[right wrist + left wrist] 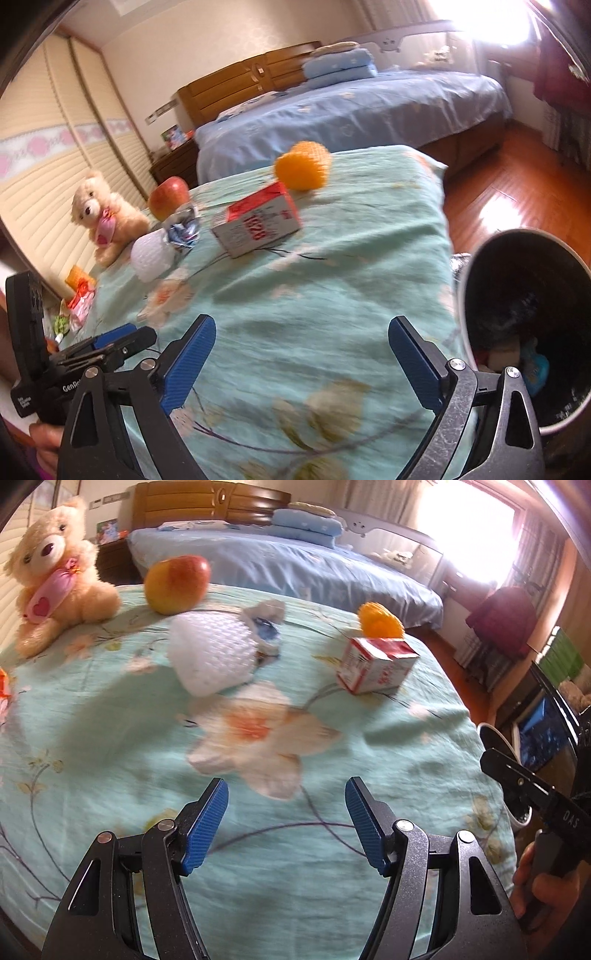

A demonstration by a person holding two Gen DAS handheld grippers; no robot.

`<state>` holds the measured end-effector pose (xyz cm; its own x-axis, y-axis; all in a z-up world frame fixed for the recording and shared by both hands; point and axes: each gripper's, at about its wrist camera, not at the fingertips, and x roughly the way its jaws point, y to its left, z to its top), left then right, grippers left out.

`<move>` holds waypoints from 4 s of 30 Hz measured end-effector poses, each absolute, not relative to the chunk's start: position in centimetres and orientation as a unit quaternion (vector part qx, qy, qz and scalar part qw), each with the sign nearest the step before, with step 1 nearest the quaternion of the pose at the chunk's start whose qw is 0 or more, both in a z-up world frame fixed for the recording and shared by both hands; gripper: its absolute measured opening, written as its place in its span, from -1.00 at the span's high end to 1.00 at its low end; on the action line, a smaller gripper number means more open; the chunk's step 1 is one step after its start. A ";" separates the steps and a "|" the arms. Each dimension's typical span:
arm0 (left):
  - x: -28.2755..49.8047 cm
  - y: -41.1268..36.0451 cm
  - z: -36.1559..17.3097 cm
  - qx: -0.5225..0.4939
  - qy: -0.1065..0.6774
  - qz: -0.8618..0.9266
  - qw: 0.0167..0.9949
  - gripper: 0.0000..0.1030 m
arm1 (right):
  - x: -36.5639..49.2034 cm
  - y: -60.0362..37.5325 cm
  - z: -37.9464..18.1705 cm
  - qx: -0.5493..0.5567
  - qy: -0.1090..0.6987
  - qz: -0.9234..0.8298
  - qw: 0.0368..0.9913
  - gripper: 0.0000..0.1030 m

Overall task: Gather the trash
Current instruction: 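Move both open tools back over the items on the bed, then grasp the red-white milk carton with the right tool while the left tool grasps the white foam net, then carry the milk carton with the right tool while the left tool carries the foam net over the bin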

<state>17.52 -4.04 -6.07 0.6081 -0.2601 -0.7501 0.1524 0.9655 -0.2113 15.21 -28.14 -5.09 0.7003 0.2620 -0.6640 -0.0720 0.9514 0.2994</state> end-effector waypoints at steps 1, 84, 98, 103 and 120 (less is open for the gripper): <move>17.8 -3.6 -6.1 -0.065 0.427 -0.111 0.895 -0.30 | 15.5 -27.7 -5.0 0.119 0.376 0.096 0.914 -0.86; 16.4 -15.7 -3.8 -0.018 0.423 -0.266 0.866 0.54 | 11.6 -34.9 -4.7 0.138 0.353 0.024 0.925 -0.77; 15.1 -21.2 -3.6 0.010 0.423 -0.308 0.852 0.54 | 8.8 -39.9 -4.9 0.162 0.344 -0.026 0.924 -0.77; 14.8 -22.9 -3.5 0.020 0.422 -0.319 0.848 0.54 | 8.1 -41.4 -5.0 0.165 0.343 -0.038 0.924 -0.77; 15.2 -27.5 -3.1 0.039 0.424 -0.356 0.832 0.54 | 7.9 -45.3 -5.9 0.179 0.357 -0.068 0.914 -0.77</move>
